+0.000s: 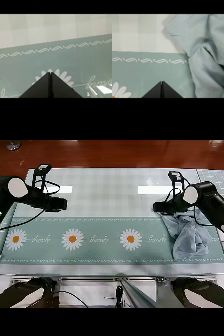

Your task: Fold the shirts.

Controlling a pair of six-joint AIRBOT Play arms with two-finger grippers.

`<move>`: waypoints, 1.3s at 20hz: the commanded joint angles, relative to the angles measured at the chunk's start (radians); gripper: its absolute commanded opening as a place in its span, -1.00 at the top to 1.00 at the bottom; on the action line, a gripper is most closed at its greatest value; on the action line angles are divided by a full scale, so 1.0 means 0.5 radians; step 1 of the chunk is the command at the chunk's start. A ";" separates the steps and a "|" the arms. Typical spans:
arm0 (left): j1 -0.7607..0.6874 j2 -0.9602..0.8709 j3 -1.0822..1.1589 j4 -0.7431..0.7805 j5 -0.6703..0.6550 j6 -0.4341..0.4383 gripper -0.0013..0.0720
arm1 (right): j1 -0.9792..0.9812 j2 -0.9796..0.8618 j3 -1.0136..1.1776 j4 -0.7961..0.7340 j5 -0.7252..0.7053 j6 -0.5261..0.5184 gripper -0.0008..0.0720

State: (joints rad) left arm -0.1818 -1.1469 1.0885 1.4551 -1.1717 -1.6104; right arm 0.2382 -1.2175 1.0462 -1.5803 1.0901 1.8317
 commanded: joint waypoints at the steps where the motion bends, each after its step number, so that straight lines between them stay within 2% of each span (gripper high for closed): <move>1: 0.002 -0.002 -0.001 0.001 0.000 0.001 0.91 | 0.001 -0.001 0.002 0.000 0.000 0.000 0.87; 12: 0.002 -0.002 -0.001 0.000 0.001 0.001 0.91 | 0.001 -0.001 0.002 0.000 -0.008 0.000 0.87; 15: 0.002 -0.003 -0.001 0.001 0.135 0.001 0.91 | 0.001 -0.001 0.002 -0.012 -0.233 -0.015 0.87; 17: 0.002 -0.004 0.000 0.001 0.246 0.000 0.91 | 0.001 -0.001 0.002 -0.127 -0.311 -0.025 0.83; 18: 0.001 -0.008 0.000 0.000 0.330 0.000 0.91 | 0.001 -0.001 0.002 -0.294 -0.315 -0.021 0.18; 19: 0.002 -0.014 0.000 0.000 0.426 0.000 0.91 | 0.001 -0.003 0.002 -0.494 -0.307 0.022 -0.79; 21: 0.006 -0.029 -0.001 0.010 0.593 0.002 0.91 | -0.045 -0.002 0.002 -0.890 -0.228 0.212 -0.76; 22: 0.005 -0.034 -0.001 0.010 0.652 0.002 0.91 | -0.114 -0.002 0.002 -0.988 -0.163 0.287 -0.76; 24: 0.005 -0.053 -0.001 0.009 0.774 0.002 0.91 | -0.324 -0.003 0.001 -0.951 -0.051 0.343 -0.76; 25: 0.005 -0.069 -0.001 0.010 0.819 0.002 0.82 | -0.445 -0.003 -0.012 -0.862 0.003 0.359 -0.76; 26: 0.005 -0.098 -0.001 0.009 0.860 0.002 0.21 | -0.548 -0.003 -0.046 -0.741 0.036 0.329 -0.76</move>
State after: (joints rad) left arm -0.1799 -1.1763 1.0885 1.4582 -0.8425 -1.6085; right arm 0.0830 -1.2186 1.0389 -1.9667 1.0359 1.9602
